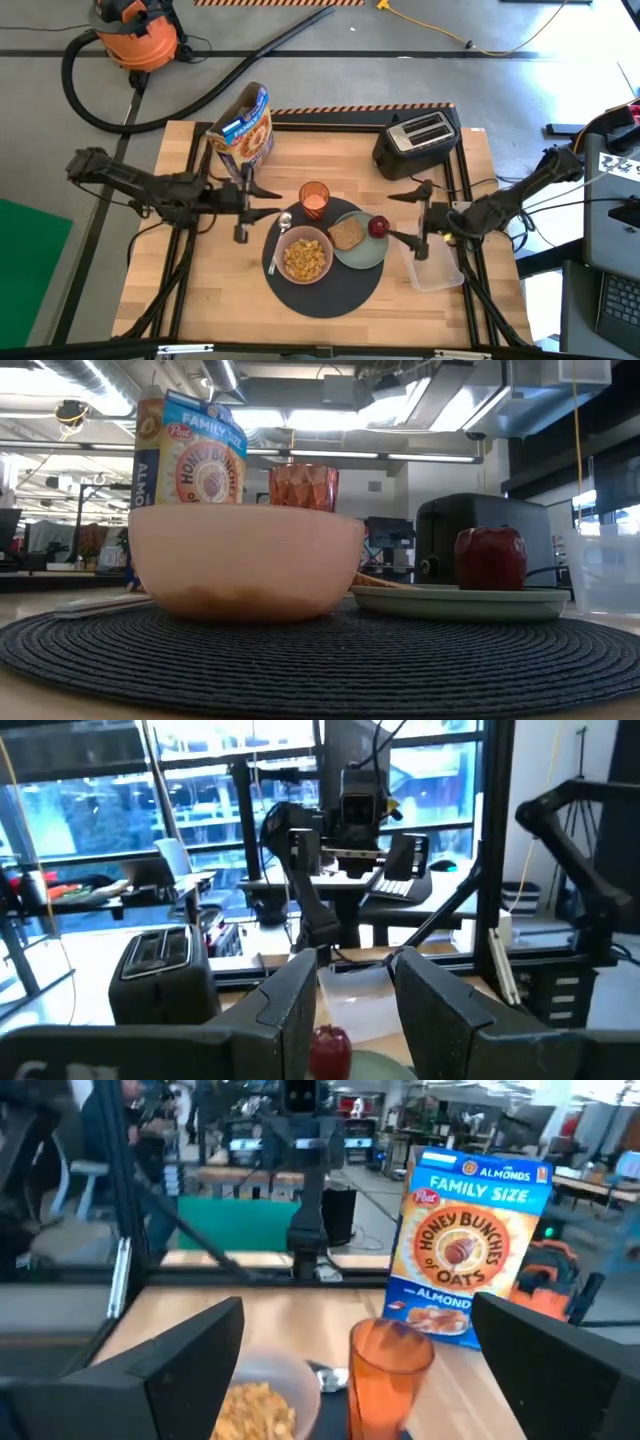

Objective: Arrange a breakfast setting
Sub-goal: Return To Home Position

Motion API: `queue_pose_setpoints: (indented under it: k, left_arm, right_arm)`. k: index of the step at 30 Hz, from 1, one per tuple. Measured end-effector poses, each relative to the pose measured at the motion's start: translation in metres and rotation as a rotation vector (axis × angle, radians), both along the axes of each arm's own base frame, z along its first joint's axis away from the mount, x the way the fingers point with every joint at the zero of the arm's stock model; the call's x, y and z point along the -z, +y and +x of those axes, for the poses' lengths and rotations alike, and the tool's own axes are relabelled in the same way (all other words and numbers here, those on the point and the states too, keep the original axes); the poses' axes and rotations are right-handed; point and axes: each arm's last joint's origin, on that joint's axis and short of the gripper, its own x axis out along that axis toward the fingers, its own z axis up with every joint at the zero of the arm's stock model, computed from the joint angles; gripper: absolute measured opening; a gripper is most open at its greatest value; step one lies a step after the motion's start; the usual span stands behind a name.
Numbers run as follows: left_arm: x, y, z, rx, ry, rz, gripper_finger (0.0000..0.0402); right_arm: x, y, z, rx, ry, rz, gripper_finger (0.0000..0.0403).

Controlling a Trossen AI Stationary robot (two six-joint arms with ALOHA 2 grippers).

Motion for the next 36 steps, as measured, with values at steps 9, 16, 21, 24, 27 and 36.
queue_pose_setpoints:
  k: [9, 16, 21, 24, 27, 36]
  left_arm:
    - [0.068, 0.005, -0.016, -0.035, -0.041, -0.017, 0.0126]
    - [0.098, 0.021, -0.026, -0.097, -0.1, -0.044, 0.0126]
    - [0.103, 0.029, -0.026, -0.084, -0.077, -0.039, 0.0126]
    - [0.098, 0.033, -0.03, -0.1, -0.106, -0.041, 0.0126]
    - [0.095, 0.037, -0.037, -0.121, -0.109, -0.041, 0.0126]
    - [0.107, 0.04, -0.06, -0.125, -0.065, -0.065, 0.0126]
  right_arm:
    - [0.03, -0.016, -0.03, -0.179, -0.084, -0.128, 0.0379]
    - [0.083, -0.048, -0.043, -0.055, -0.234, -0.041, 0.0379]
    - [0.099, -0.07, -0.045, 0.0, -0.267, 0.006, 0.0379]
    - [0.101, -0.08, -0.045, 0.025, -0.225, 0.01, 0.0379]
    - [0.103, -0.087, -0.047, 0.047, -0.155, 0.011, 0.0379]
    - [0.108, -0.096, -0.067, 0.069, -0.101, 0.062, 0.0379]
